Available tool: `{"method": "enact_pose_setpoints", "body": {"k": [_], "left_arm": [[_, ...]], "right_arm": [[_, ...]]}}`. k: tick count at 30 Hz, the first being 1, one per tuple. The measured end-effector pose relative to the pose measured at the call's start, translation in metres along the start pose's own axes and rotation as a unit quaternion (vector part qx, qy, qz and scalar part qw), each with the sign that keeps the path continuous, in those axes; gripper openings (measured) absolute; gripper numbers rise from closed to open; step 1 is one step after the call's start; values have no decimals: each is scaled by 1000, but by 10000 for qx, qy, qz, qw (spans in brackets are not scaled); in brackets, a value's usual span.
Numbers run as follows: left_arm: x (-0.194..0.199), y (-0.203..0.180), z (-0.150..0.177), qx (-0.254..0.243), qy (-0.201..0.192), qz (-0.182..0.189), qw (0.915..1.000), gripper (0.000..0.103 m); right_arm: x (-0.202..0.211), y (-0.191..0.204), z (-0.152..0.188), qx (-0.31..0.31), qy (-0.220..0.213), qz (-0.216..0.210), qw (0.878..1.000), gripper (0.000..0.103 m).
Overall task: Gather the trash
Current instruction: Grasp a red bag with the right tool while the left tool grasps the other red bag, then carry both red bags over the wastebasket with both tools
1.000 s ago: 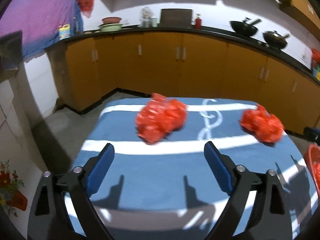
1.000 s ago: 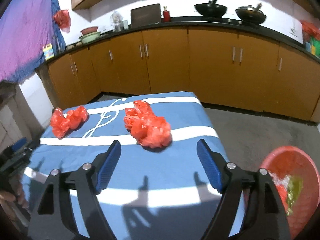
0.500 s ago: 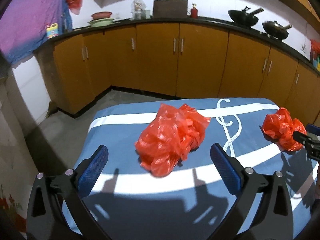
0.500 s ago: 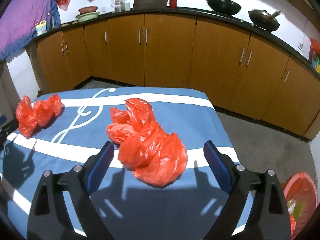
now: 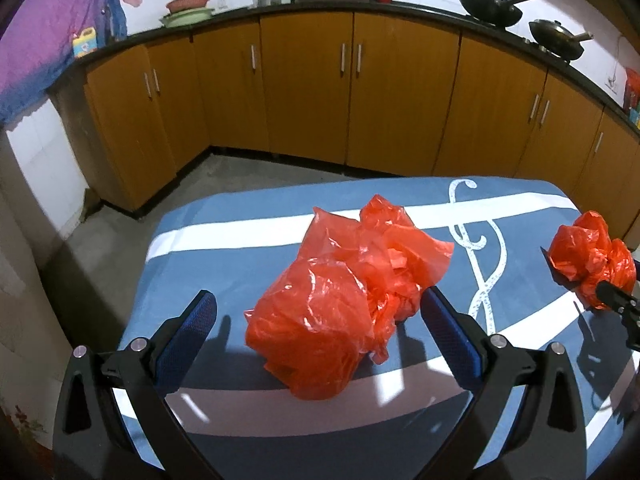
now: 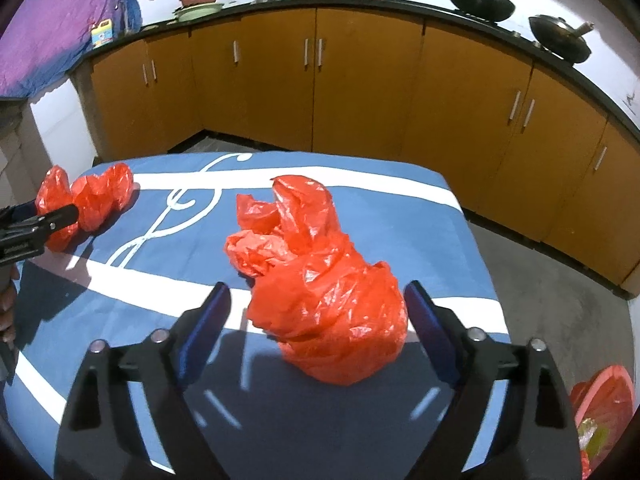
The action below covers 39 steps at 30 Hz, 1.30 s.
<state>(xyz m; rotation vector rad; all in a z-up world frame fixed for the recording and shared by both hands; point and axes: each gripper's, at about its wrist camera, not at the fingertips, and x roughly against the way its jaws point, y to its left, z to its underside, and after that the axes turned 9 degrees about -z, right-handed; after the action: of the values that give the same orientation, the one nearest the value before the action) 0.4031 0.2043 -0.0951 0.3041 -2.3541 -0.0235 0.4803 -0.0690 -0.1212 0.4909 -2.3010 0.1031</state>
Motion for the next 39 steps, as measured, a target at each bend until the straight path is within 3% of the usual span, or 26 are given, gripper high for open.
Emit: {"method": "enact_pose_setpoints", "body": {"k": [4, 20, 30, 39], "left_arm": [[-4, 1, -1, 13, 89, 133, 9999, 85], [-10, 2, -1, 76, 232, 583, 9980, 28], [5, 4, 7, 264, 55, 506, 9984, 23], [50, -5, 10, 279, -208, 581, 9977, 23]], "right_arm": [[-6, 0, 1, -32, 129, -51, 9999, 71], [-4, -1, 3, -92, 123, -59, 9999, 55], [8, -8, 13, -215, 116, -54, 9997, 48], [57, -16, 32, -432, -28, -95, 9990, 48]]}}
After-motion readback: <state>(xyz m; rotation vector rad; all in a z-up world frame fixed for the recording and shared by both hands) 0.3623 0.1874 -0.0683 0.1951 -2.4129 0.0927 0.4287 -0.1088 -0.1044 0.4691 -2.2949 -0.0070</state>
